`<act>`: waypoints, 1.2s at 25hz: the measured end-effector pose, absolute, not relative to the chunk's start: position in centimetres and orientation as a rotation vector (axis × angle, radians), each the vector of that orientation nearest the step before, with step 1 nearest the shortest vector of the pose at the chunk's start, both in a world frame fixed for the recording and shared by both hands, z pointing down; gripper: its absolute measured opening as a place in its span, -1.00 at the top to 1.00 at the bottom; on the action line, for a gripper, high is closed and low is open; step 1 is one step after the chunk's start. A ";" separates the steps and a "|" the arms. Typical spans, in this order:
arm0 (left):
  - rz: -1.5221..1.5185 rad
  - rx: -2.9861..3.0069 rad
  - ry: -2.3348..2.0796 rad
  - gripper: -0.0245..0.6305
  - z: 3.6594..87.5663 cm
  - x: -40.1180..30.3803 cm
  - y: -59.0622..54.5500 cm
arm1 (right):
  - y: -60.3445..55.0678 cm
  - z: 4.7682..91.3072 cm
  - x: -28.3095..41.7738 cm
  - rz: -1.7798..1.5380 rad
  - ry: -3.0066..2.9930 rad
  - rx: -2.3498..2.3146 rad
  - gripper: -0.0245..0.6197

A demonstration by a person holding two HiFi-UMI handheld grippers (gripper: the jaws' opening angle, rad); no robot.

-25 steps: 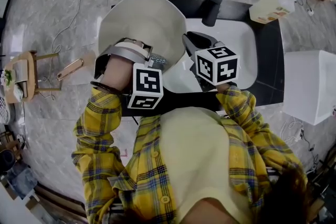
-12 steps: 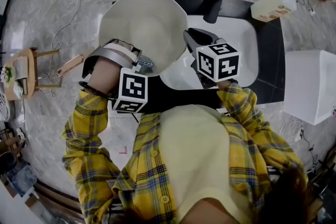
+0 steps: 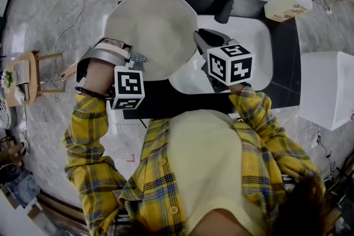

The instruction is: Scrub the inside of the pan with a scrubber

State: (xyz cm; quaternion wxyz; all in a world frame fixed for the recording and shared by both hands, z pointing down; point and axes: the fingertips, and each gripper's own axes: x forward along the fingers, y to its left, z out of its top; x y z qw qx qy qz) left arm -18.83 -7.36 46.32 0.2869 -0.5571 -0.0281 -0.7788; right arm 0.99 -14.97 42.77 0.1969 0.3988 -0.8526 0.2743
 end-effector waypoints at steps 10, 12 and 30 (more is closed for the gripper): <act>-2.032 -1.574 0.235 0.66 45.9 -18.6 -11.6 | -15.0 42.8 1.0 0.766 -2.382 1.123 0.87; -1.997 -1.605 0.329 0.66 45.2 -18.3 -12.8 | -14.9 42.8 1.0 0.767 -2.381 1.123 0.87; -1.675 -2.164 1.061 0.66 44.3 -13.9 -19.4 | -14.9 42.8 0.9 0.777 -2.383 1.127 0.87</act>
